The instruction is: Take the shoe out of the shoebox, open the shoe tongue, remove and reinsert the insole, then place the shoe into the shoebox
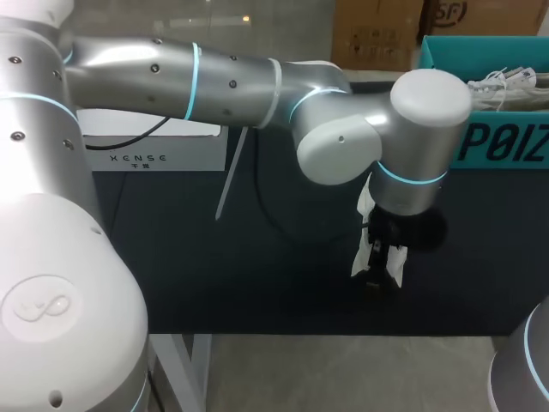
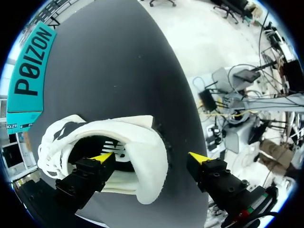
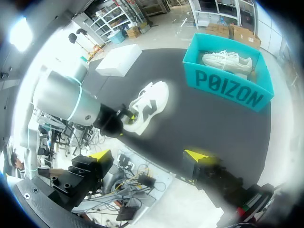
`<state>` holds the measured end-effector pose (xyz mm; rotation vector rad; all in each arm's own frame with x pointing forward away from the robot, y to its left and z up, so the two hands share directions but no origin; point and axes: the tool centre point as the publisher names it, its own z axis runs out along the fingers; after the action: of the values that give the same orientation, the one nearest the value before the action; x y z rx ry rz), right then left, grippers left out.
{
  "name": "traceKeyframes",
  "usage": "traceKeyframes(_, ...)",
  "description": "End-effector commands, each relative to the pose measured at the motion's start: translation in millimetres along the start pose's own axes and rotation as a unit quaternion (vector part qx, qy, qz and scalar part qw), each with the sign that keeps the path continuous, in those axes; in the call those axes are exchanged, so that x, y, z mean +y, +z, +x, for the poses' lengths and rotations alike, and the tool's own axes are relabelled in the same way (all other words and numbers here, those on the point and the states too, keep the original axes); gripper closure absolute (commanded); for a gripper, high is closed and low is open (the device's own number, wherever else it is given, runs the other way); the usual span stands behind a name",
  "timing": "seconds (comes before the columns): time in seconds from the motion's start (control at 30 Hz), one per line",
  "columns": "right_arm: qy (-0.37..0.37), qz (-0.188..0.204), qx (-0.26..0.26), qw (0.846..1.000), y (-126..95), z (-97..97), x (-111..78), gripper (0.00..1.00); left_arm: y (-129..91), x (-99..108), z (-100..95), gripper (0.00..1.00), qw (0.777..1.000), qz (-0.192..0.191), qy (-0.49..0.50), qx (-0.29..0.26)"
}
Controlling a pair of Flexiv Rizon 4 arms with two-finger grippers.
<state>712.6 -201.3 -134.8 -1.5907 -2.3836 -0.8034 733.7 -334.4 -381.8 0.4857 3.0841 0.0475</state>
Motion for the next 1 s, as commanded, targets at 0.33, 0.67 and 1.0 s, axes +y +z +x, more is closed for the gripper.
traceKeyframes(0.33,0.000,0.002,0.000,1.000,0,-0.8,1.0,0.00,6,-8,-8.1,0.00,1.000,-0.003,0.007,0.001)
traceKeyframes(0.67,0.000,0.002,0.000,1.000,0,-0.8,1.0,0.00,8,-6,-8.1,1.00,1.000,0.000,0.017,-0.007)
traceKeyframes(1.0,0.000,0.002,0.000,1.000,0,-0.8,1.0,0.00,-6,0,-1.6,1.00,0.998,0.024,0.051,-0.026)
